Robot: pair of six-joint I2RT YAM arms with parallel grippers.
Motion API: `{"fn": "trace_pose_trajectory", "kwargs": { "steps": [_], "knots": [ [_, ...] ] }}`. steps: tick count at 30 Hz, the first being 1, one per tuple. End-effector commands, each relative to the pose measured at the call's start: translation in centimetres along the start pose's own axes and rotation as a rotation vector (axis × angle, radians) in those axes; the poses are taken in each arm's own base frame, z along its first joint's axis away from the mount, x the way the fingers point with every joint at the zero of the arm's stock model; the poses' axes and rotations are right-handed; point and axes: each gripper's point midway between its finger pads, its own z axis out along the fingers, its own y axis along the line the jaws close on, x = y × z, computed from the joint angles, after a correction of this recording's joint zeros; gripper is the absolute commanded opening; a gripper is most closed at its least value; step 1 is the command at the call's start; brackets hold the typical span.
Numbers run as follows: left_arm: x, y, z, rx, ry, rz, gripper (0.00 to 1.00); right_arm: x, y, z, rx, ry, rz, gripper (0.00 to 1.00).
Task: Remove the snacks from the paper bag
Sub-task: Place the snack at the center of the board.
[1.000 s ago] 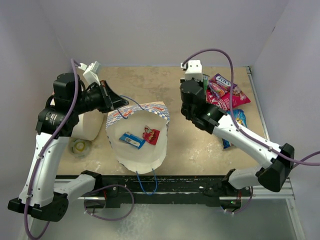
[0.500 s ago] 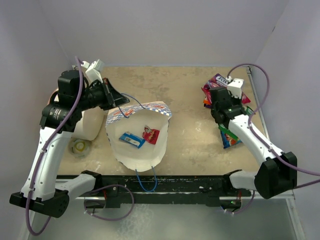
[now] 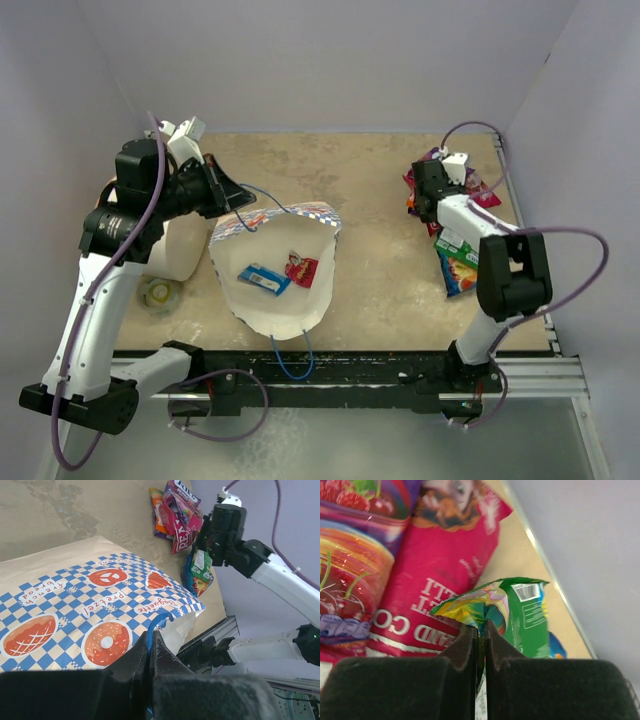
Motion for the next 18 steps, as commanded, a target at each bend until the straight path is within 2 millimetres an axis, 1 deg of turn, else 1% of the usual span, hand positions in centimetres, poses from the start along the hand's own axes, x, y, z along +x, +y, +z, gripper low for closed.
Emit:
{"fn": "trace_pose_trajectory", "kwargs": {
  "steps": [1, 3, 5, 9, 12, 13, 15, 18],
  "knots": [
    [-1.4, -0.5, -0.6, -0.001, -0.057, 0.043, 0.00, 0.5, 3.1, 1.6, -0.019, 0.038, 0.089, 0.00],
    [-1.2, -0.2, -0.5, -0.009, -0.054, 0.032, 0.00, 0.9, 4.1, 2.2, -0.025, 0.054, 0.075, 0.00],
    [-1.1, -0.1, -0.5, -0.011, -0.052, 0.030, 0.00, 1.2, 4.4, 2.4, -0.024, 0.061, 0.079, 0.00],
    [-1.3, -0.2, -0.2, -0.007, -0.049, 0.032, 0.00, 1.0, 4.1, 1.9, -0.039, 0.059, 0.116, 0.13],
    [-1.4, -0.4, 0.1, 0.006, -0.035, 0.033, 0.00, 0.8, 3.1, 1.1, -0.040, 0.064, 0.139, 0.23],
    [-1.4, -0.5, 0.2, 0.012, -0.031, 0.034, 0.00, 0.5, 2.5, 0.6, -0.041, 0.063, 0.147, 0.27],
    [-1.3, -0.7, 0.1, 0.020, -0.027, 0.034, 0.00, 0.0, 1.5, -0.3, -0.048, 0.052, 0.165, 0.38],
    [-1.1, -0.8, -0.2, 0.027, -0.033, 0.033, 0.00, -0.8, -0.2, -1.8, -0.075, 0.034, 0.184, 0.49]
  ]
}}
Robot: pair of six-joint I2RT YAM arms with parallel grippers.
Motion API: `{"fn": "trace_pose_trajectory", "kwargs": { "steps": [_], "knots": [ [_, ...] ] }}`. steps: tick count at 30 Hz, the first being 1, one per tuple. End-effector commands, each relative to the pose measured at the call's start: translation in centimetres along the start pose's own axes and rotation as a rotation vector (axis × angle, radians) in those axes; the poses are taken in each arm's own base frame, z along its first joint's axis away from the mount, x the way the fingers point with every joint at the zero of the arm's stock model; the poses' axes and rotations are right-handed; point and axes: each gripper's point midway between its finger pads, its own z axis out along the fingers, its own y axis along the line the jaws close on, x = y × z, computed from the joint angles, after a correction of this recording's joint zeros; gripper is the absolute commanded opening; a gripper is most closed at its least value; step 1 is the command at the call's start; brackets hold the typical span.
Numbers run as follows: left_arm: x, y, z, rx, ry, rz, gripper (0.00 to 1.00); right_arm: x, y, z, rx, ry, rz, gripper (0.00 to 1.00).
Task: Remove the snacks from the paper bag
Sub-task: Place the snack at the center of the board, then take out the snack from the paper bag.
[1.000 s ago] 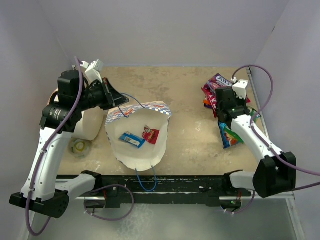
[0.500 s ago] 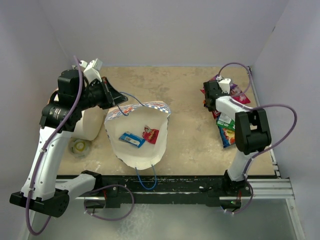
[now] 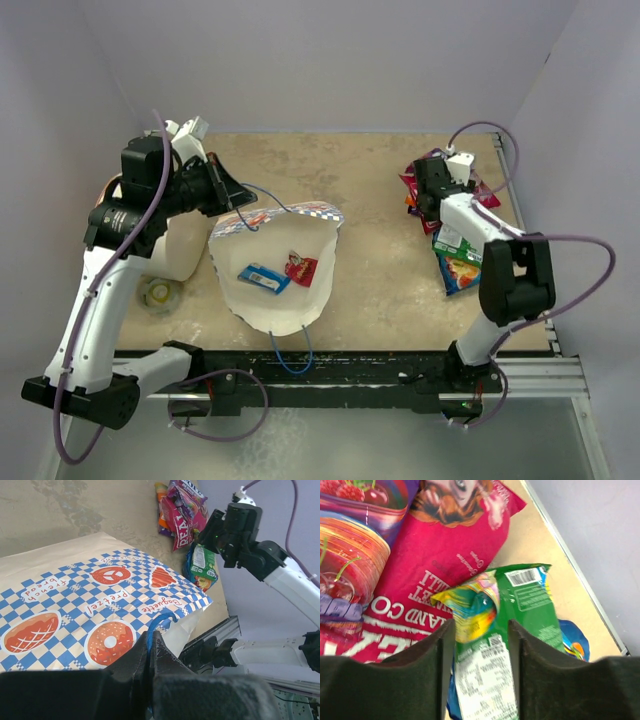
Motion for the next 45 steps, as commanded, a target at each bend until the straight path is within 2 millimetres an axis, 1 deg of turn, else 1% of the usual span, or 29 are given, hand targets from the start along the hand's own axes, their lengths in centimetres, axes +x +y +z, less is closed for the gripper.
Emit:
{"fn": "trace_pose_trajectory", "kwargs": {
  "steps": [1, 3, 4, 6, 8, 9, 10, 12, 14, 16, 19, 21, 23, 24, 27, 30, 32, 33, 34, 36, 37, 39, 42, 45],
  "knots": [
    [-1.0, -1.7, -1.3, 0.062, -0.056, 0.051, 0.00, -2.3, -3.2, -3.4, -0.042, -0.044, 0.101, 0.54],
    [-1.1, -2.1, -1.5, 0.081, -0.067, 0.047, 0.00, -2.3, -3.8, -4.6, -0.091, -0.053, 0.117, 0.64],
    [-1.1, -2.3, -1.6, 0.090, -0.069, 0.045, 0.00, -2.3, -3.8, -5.2, -0.133, -0.054, 0.135, 0.67],
    [-1.2, -2.7, -1.6, 0.110, -0.078, 0.040, 0.00, -1.9, -3.0, -6.7, -0.251, -0.028, 0.126, 0.71],
    [-1.1, -2.8, -1.5, 0.119, -0.076, 0.022, 0.00, -0.8, -1.6, -8.6, -0.410, 0.031, 0.070, 0.72],
    [-1.1, -2.8, -1.5, 0.120, -0.077, 0.011, 0.00, -0.3, -0.8, -9.9, -0.510, 0.061, 0.038, 0.71],
    [-1.0, -2.8, -1.5, 0.124, -0.079, 0.003, 0.00, 0.0, -0.4, -11.2, -0.590, 0.079, 0.028, 0.71],
    [-1.0, -3.0, -1.6, 0.136, -0.088, -0.009, 0.00, -0.5, 0.0, -14.6, -0.760, 0.068, 0.051, 0.71],
    [-1.1, -3.3, -1.8, 0.158, -0.107, -0.009, 0.01, -1.5, 0.8, -18.2, -0.964, -0.003, 0.053, 0.72],
    [-1.1, -3.3, -1.8, 0.164, -0.122, -0.020, 0.01, -1.7, 1.5, -21.5, -1.137, -0.012, 0.104, 0.72],
    [-1.0, -3.4, -1.9, 0.170, -0.129, -0.035, 0.02, -0.9, 2.4, -24.9, -1.299, 0.092, 0.162, 0.72],
    [-1.0, -3.4, -1.9, 0.174, -0.125, -0.033, 0.03, -0.3, 3.4, -27.3, -1.373, 0.162, 0.179, 0.74],
    [-1.0, -3.3, -1.9, 0.172, -0.124, -0.033, 0.05, -0.4, 4.3, -30.2, -1.400, 0.131, 0.145, 0.76],
    [-1.0, -3.3, -1.8, 0.172, -0.125, -0.030, 0.06, -1.1, 4.5, -32.2, -1.419, 0.091, 0.133, 0.76],
    [-1.2, -3.5, -1.8, 0.176, -0.129, -0.024, 0.08, -2.3, 5.1, -36.8, -1.477, 0.039, 0.126, 0.77],
    [-1.4, -3.6, -1.8, 0.183, -0.135, -0.014, 0.05, -4.3, 4.9, -40.7, -1.532, -0.029, 0.132, 0.79],
    [-1.3, -3.6, -1.7, 0.183, -0.132, -0.010, 0.01, -5.7, 4.3, -43.1, -1.572, -0.098, 0.132, 0.80],
    [-1.3, -3.5, -1.6, 0.180, -0.131, -0.012, 0.00, -6.2, 4.0, -44.1, -1.587, -0.129, 0.125, 0.80],
    [-1.3, -3.4, -1.7, 0.179, -0.133, -0.013, 0.00, -6.6, 3.7, -45.2, -1.607, -0.161, 0.111, 0.80],
    [-1.3, -3.4, -1.6, 0.180, -0.131, -0.014, 0.00, -6.7, 3.6, -47.1, -1.636, -0.225, 0.053, 0.80],
    [-1.2, -3.4, -1.6, 0.179, -0.128, -0.018, 0.00, -6.4, 3.8, -48.1, -1.655, -0.256, 0.013, 0.80],
    [-1.3, -3.3, -1.7, 0.172, -0.134, -0.029, 0.00, -4.8, 4.3, -50.6, -1.700, -0.315, -0.091, 0.80],
    [-1.3, -3.3, -1.8, 0.170, -0.138, -0.041, 0.00, -1.5, 5.6, -53.7, -1.734, -0.409, -0.250, 0.80],
    [-1.1, -3.3, -1.7, 0.172, -0.125, -0.052, 0.00, 2.2, 7.1, -55.9, -1.737, -0.497, -0.395, 0.77]
  ]
}}
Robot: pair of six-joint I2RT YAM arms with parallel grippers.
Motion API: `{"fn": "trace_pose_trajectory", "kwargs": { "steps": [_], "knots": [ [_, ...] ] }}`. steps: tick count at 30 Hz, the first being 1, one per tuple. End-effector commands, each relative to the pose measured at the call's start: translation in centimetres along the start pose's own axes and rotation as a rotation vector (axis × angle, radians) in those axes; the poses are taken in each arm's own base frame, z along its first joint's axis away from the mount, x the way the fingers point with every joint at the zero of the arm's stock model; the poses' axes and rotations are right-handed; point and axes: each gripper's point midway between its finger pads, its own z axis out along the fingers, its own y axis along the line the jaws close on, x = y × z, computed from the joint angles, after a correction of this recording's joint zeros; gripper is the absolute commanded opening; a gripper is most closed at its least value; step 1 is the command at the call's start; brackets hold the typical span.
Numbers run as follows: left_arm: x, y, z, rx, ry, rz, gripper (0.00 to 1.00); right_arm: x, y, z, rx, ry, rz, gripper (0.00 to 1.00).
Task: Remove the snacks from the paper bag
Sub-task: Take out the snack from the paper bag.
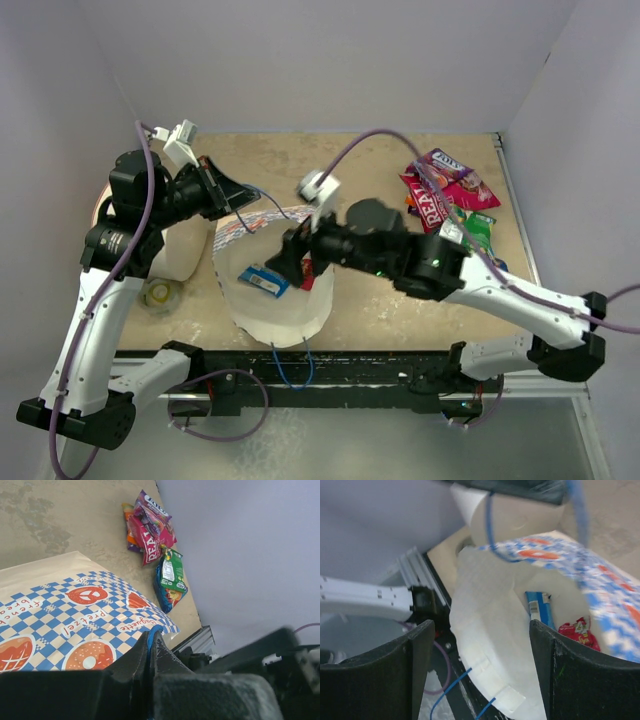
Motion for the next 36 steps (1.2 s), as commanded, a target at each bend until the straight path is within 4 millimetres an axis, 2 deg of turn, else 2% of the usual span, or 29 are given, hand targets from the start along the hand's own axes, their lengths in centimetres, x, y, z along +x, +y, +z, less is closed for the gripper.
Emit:
{"fn": "trace_pose_trajectory", "kwargs": {
  "steps": [1, 4, 7, 10, 12, 15, 17, 21, 25, 28, 33, 36],
  "knots": [
    [-0.6, -0.9, -0.2, 0.036, -0.026, 0.000, 0.00, 3.4, 2.5, 2.9, 0.007, 0.035, -0.257, 0.77],
    [-0.5, -1.0, -0.3, 0.041, -0.019, -0.004, 0.00, 6.1, 3.7, 4.8, -0.004, 0.024, -0.331, 0.76],
    [-0.6, -1.2, -0.3, 0.045, -0.018, 0.000, 0.00, 9.0, 3.8, 6.3, -0.001, 0.028, -0.445, 0.76],
    [-0.5, -1.0, -0.2, 0.042, -0.013, -0.002, 0.00, 11.7, 2.4, 7.8, 0.046, 0.069, -0.550, 0.77],
    [-0.4, -1.0, 0.0, 0.043, -0.007, -0.004, 0.00, 12.8, 0.1, 8.9, 0.163, 0.090, -0.608, 0.72],
    [-0.6, -1.0, 0.2, 0.043, -0.006, -0.007, 0.00, 14.2, -1.5, 10.4, 0.225, 0.112, -0.695, 0.64],
    [-0.8, -1.2, 0.2, 0.050, -0.009, -0.005, 0.00, 15.2, -1.8, 11.4, 0.212, 0.127, -0.764, 0.61],
    [-0.9, -1.2, 0.3, 0.050, -0.011, 0.004, 0.00, 17.1, -3.1, 13.0, 0.184, 0.128, -0.717, 0.55],
    [-1.1, -1.3, 0.3, 0.053, -0.012, 0.011, 0.00, 19.2, -4.4, 14.2, 0.169, 0.148, -0.666, 0.55],
    [-1.1, -1.4, 0.4, 0.056, -0.011, 0.014, 0.00, 20.2, -5.0, 15.4, 0.163, 0.140, -0.633, 0.55],
    [-1.1, -1.7, 0.4, 0.069, 0.002, 0.022, 0.00, 21.4, -7.8, 17.4, 0.205, 0.157, -0.577, 0.57],
    [-1.1, -1.9, 0.3, 0.075, 0.004, 0.024, 0.00, 22.0, -8.5, 18.2, 0.207, 0.158, -0.578, 0.58]
  ]
}}
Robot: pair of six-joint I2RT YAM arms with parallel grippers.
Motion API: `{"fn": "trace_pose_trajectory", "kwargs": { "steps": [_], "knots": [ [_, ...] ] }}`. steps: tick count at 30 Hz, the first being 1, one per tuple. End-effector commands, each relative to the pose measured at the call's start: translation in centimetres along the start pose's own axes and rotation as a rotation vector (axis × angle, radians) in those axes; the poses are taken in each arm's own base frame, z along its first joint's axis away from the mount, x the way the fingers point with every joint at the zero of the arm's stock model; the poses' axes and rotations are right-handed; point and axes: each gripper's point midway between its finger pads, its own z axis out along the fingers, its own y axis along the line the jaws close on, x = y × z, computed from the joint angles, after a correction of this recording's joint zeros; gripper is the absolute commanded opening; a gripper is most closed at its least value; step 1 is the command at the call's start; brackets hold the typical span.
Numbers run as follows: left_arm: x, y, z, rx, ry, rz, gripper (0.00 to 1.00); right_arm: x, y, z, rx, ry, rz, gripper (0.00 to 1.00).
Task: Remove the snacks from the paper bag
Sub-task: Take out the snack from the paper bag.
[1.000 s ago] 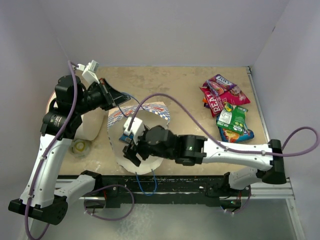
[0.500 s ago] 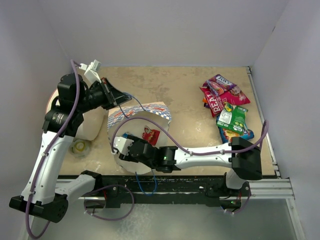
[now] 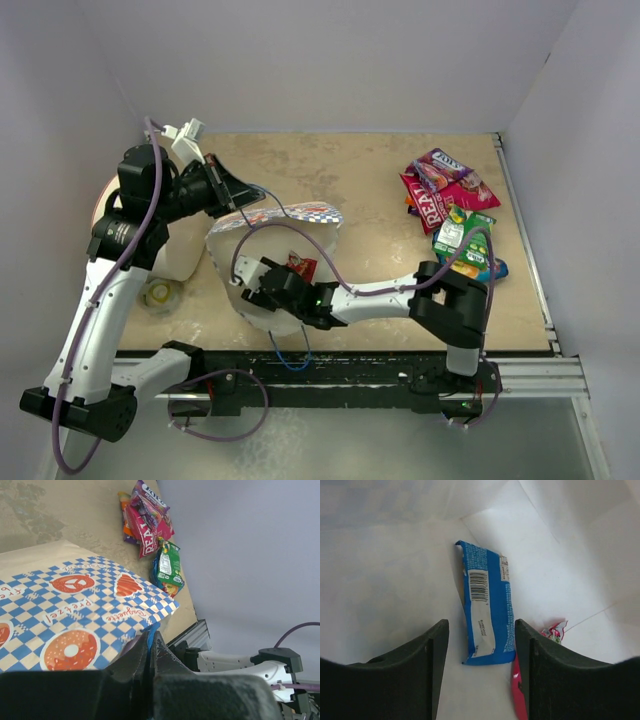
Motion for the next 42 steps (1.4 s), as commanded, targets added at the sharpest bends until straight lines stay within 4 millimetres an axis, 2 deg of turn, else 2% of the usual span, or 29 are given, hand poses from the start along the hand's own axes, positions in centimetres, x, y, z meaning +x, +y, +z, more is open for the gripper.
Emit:
{"fn": "trace_pose_trajectory", "kwargs": {
  "steps": [1, 15, 19, 21, 24, 28, 34, 42],
  "knots": [
    [-1.3, -2.2, -0.7, 0.069, -0.038, 0.055, 0.00, -1.8, -0.7, 1.5, 0.009, -0.085, 0.070, 0.59],
    [-1.2, -2.6, -0.7, 0.094, -0.026, 0.061, 0.00, 3.1, -1.8, 5.5, 0.080, 0.025, 0.058, 0.68],
    [-1.0, -2.4, -0.7, 0.086, -0.020, 0.059, 0.00, 4.2, -1.7, 6.1, 0.079, 0.066, 0.035, 0.58],
    [-1.0, -2.3, -0.8, 0.080, -0.023, 0.060, 0.00, 4.1, -1.5, 6.0, 0.061, 0.066, 0.031, 0.48],
    [-0.8, -2.0, -0.8, 0.067, -0.021, 0.055, 0.00, 3.8, -1.4, 5.5, 0.038, 0.072, 0.018, 0.31],
    [-0.7, -1.7, -0.9, 0.052, -0.021, 0.054, 0.00, 2.4, -1.7, 4.3, 0.020, 0.065, 0.004, 0.20],
    [-1.0, -1.3, -0.9, 0.027, -0.033, 0.068, 0.00, -0.4, -1.6, 1.1, -0.006, 0.030, 0.006, 0.17],
    [-1.0, -0.3, -1.2, -0.037, -0.037, 0.074, 0.00, -2.0, 2.6, -4.2, -0.110, 0.003, 0.083, 0.17]
  ]
}}
